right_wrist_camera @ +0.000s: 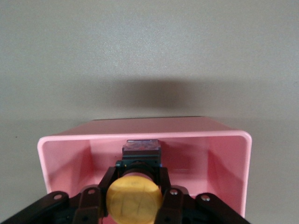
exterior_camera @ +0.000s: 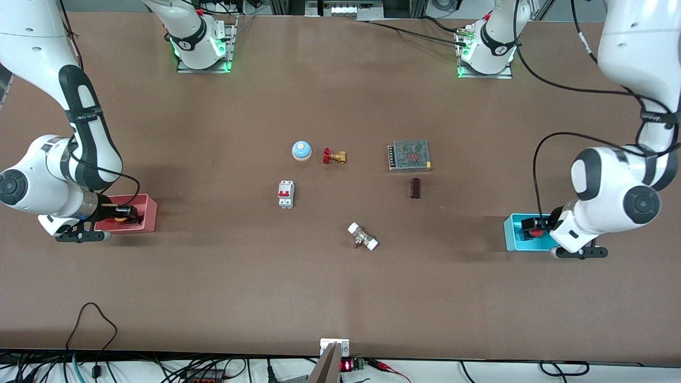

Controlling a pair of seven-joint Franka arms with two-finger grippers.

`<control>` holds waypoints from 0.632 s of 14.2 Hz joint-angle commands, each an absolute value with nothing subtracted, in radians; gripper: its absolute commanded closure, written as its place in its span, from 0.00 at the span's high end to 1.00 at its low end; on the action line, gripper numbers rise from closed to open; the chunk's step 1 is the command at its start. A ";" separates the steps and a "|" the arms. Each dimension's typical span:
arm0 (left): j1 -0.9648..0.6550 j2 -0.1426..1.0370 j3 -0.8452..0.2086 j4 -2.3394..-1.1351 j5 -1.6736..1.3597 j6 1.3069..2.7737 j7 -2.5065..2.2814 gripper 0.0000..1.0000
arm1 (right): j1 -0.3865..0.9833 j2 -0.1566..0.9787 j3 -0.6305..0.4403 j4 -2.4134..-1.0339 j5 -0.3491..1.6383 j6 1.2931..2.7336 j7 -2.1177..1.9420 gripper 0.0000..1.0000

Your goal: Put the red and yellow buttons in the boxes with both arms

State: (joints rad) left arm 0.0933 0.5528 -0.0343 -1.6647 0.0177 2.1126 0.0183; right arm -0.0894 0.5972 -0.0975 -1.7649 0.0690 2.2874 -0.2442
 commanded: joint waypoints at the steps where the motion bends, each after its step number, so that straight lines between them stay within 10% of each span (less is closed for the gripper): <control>1: 0.089 0.456 -0.052 -1.620 0.011 1.952 0.025 1.00 | -0.094 0.617 -0.095 -1.764 0.080 2.289 -0.265 0.52; 7: 0.068 0.367 -0.110 -1.359 0.012 1.523 0.020 1.00 | -0.092 0.603 -0.092 -1.763 0.080 2.287 -0.265 1.00; 9: 0.064 0.306 -0.113 -1.364 0.011 1.473 0.021 1.00 | -0.091 0.568 -0.089 -1.761 0.080 2.278 -0.267 1.00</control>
